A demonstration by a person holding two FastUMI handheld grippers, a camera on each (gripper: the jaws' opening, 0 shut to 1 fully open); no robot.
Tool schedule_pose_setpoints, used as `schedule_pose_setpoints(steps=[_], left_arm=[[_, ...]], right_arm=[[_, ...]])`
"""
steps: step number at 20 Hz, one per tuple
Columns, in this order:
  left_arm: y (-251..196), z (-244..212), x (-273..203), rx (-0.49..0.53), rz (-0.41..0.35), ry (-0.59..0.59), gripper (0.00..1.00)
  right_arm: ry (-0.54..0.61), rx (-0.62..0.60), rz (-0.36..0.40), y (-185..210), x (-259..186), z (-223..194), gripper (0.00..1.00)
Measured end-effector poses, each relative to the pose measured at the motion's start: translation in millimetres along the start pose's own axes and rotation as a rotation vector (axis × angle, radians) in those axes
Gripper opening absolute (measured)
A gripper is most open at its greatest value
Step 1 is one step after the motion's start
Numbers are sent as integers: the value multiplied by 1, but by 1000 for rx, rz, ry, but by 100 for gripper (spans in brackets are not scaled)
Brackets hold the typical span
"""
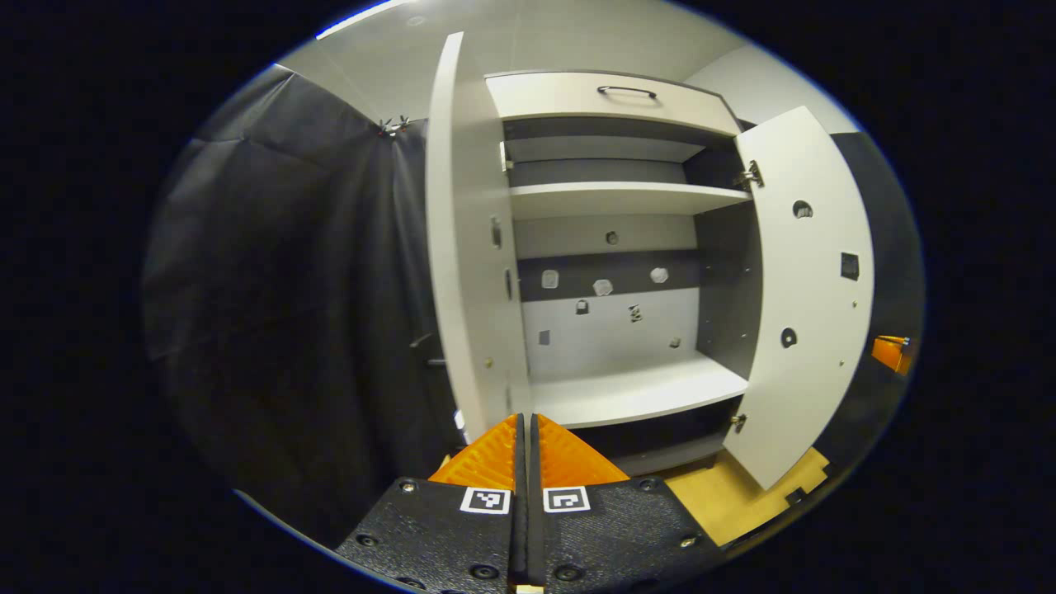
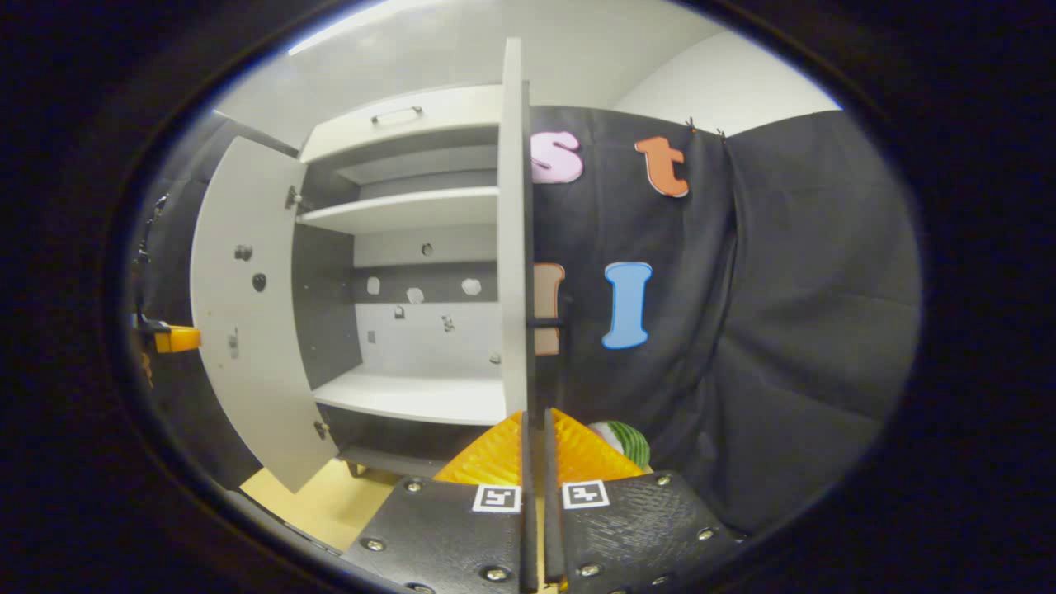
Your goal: Open the right door of the double-door shoe cabinet with the right hand, and open the left door with the left hand.
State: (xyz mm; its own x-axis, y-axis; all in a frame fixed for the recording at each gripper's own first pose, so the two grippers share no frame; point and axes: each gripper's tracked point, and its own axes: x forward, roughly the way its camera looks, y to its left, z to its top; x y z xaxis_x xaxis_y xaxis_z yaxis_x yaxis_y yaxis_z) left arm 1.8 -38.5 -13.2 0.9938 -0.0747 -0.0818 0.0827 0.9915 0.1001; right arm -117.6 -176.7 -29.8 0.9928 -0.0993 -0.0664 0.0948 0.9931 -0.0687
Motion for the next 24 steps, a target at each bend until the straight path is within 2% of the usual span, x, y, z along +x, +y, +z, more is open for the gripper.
schedule_pose_setpoints(steps=[3, 5, 8, 13, 15, 17, 19, 21, 23, 24], left_arm=[[-38, 15, 5, -19, -102, -32, 1], [-57, 22, 10, -18, -147, -46, 2], [-83, 42, 14, -23, -208, -105, 0], [-99, 77, 28, -27, -216, -204, 1], [-95, 83, 36, 12, -174, -221, 0], [-101, 88, 40, 20, -172, -238, 1], [-107, 89, 42, -11, -178, -239, 14], [-102, 92, 44, -16, -163, -240, 40], [-101, 91, 46, -6, -147, -235, 64], [-99, 91, 46, -1, -142, -237, 77]], right_arm=[[-74, 1, 68, 32, -10, 30, 4], [-106, 8, 120, 56, -16, 40, 4], [-150, 20, 210, 95, -16, 51, 4], [-165, 6, 250, 140, -5, 53, 4], [-194, -23, 248, 156, 4, 62, 4], [-223, -85, 233, 170, 13, 70, 15], [-229, -117, 218, 181, 18, 69, 31], [-195, -98, 214, 189, 30, 63, 43], [-168, -77, 203, 192, 38, 59, 63], [-166, -76, 189, 191, 41, 59, 78]])
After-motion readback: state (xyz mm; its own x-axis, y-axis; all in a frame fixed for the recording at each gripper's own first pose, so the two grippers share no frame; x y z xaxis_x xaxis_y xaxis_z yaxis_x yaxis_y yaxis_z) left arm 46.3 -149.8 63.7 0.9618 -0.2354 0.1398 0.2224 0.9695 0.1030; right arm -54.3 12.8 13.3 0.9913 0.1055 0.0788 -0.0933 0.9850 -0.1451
